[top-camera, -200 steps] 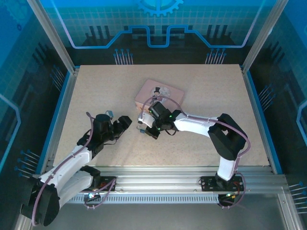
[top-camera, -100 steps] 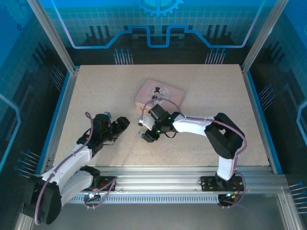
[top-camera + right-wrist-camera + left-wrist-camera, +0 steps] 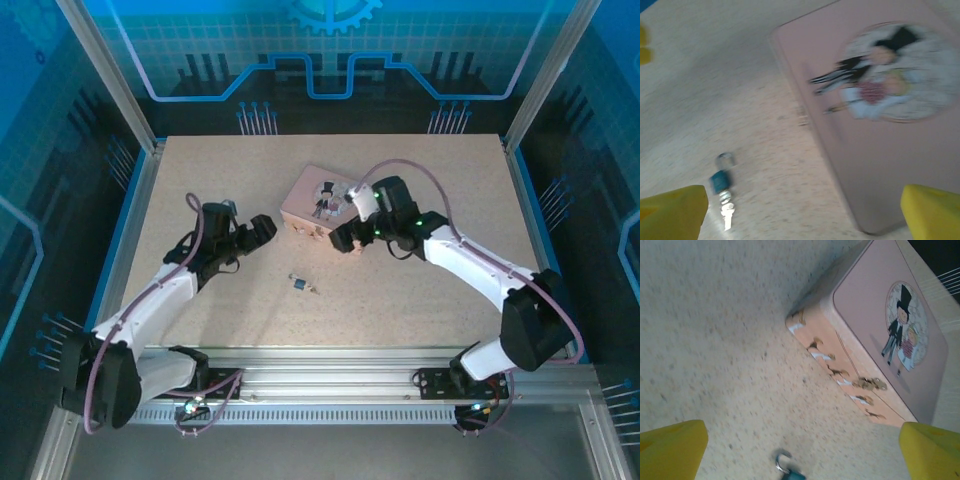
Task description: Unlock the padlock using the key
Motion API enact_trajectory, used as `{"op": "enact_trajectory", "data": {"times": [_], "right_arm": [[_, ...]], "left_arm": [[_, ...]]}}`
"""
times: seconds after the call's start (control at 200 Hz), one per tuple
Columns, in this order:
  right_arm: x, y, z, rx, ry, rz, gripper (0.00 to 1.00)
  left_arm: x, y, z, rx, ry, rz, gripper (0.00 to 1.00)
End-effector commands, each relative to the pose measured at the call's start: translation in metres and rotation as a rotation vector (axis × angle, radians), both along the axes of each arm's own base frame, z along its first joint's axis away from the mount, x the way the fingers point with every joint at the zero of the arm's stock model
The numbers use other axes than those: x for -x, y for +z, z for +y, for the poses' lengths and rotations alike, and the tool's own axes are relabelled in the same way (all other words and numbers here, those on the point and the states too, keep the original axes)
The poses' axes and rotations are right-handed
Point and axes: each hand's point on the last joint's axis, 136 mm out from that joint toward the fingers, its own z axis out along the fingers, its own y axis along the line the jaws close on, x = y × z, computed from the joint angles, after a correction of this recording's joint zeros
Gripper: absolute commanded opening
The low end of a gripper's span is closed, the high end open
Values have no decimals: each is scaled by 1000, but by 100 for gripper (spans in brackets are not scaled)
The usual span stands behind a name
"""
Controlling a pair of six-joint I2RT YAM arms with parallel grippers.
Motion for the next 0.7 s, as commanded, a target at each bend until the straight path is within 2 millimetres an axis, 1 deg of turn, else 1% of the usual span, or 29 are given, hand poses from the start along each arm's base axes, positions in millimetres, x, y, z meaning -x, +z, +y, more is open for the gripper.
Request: {"op": "enact_trajectory", "data": {"times": [0.0,0.045,0.08,0.14,0.195,0.23,0.25,0.29,0.36,0.42,0.445,0.495,0.53,0.575,0.59,0.6,0.625,0.655,0.68,0.695], "right_arm": [[-30,10,-57,75,-285,-77,100],[-41,16,-84,104,-399,-103,100],[-47,18,-105,127,-492,-122,100],[-54,24,-144,158,-660,-183,100],[-53,27,-164,143,-711,-238,100],[-52,29,-178,171,-747,-301,100],[-49,22,-188,214,-776,-330,100],[-45,13,-201,284,-802,-377,100],[-41,-5,-213,359,-794,-378,100],[-40,-18,-221,344,-821,-370,100],[-40,-24,-221,322,-816,-368,100],[-42,-29,-217,264,-786,-395,100],[-42,-33,-216,283,-763,-414,100],[-43,-37,-219,299,-770,-446,100],[-44,-39,-221,295,-772,-457,100],[-43,-42,-222,293,-772,-459,100],[-44,-45,-224,265,-771,-475,100],[-43,-54,-227,245,-770,-464,100],[-43,-59,-228,229,-766,-457,100],[-43,-63,-227,220,-760,-454,100]], "left_arm": [[-16,11,25,-258,-29,-57,99],[-25,16,35,-339,-23,-93,99],[-30,19,38,-398,-47,-127,99],[-37,20,52,-497,-32,-173,99],[-40,18,69,-549,3,-185,99],[-41,15,79,-565,13,-183,99],[-41,13,83,-572,16,-180,99],[-41,6,95,-591,38,-164,99],[-43,-9,109,-607,61,-150,99],[-46,-26,117,-611,77,-154,99],[-49,-32,118,-620,73,-164,99],[-53,-44,122,-650,79,-186,99],[-57,-51,122,-660,79,-218,99],[-62,-48,122,-646,90,-250,99],[-63,-48,121,-642,85,-270,99],[-67,-42,120,-639,88,-306,99],[-68,-40,114,-640,54,-349,99],[-70,-40,110,-636,32,-394,99],[-69,-47,110,-623,31,-394,99],[-71,-46,110,-625,33,-425,99]]}}
